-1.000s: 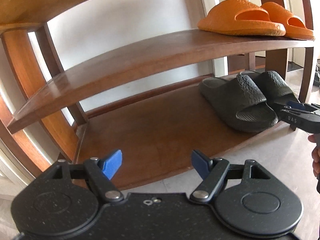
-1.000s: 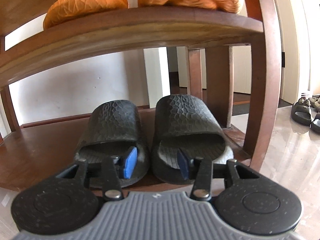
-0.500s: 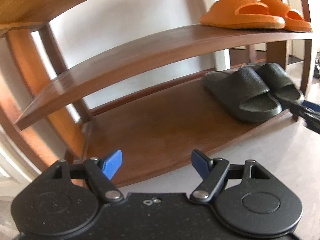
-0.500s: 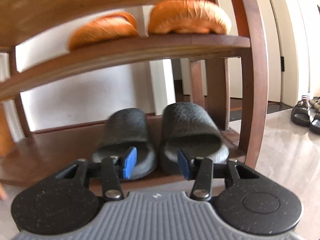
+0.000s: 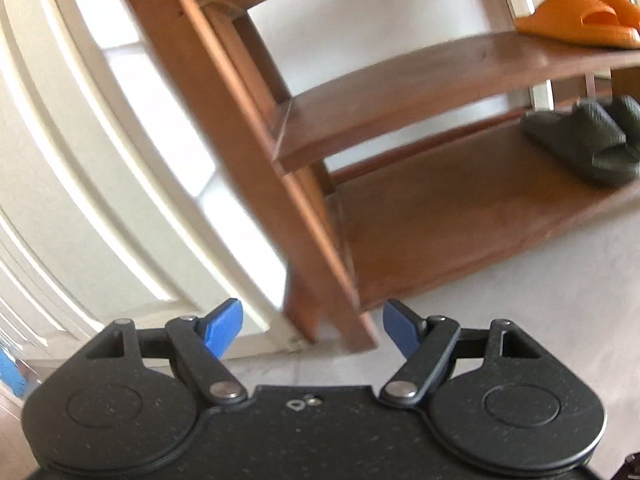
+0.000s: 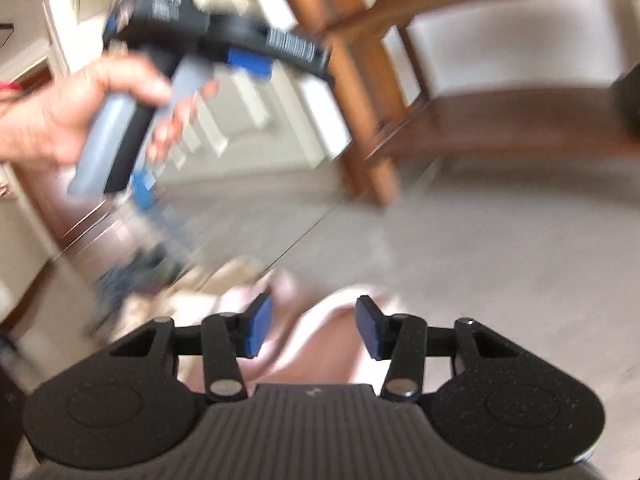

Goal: Organize scattered shoes
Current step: 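Close the right gripper on the heels of the pink slipper pair, then carry the pink slippers with the right gripper onto the lower shelf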

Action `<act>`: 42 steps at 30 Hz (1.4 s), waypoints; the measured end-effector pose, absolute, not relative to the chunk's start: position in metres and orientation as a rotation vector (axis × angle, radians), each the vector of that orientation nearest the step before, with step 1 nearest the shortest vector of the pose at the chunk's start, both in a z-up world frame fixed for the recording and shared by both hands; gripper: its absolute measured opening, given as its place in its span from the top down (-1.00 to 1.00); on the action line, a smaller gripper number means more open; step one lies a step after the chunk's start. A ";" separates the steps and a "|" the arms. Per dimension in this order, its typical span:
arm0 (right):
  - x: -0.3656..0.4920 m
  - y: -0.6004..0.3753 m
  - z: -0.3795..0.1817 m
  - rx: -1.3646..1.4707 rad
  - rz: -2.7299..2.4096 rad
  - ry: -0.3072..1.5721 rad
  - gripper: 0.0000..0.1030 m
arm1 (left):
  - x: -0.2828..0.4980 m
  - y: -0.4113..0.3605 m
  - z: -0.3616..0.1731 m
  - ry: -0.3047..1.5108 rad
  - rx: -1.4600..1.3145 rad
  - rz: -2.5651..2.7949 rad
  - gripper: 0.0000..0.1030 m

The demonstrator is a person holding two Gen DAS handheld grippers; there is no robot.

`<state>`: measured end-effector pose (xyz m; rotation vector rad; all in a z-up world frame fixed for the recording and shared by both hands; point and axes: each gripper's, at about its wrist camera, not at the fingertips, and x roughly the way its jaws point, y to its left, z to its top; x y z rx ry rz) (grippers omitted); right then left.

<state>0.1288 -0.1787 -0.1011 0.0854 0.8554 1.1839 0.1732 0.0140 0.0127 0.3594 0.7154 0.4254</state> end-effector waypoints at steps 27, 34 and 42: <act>0.119 -0.082 -0.133 -0.335 1.032 0.626 0.75 | 0.130 0.074 0.013 0.743 0.142 0.328 -0.51; 0.121 -0.133 -0.104 -0.215 0.909 0.488 0.75 | 0.137 0.051 0.017 0.701 0.183 0.274 -0.51; 0.144 -0.163 -0.074 -0.121 0.772 0.342 0.75 | 0.143 0.018 0.019 0.651 0.239 0.197 -0.52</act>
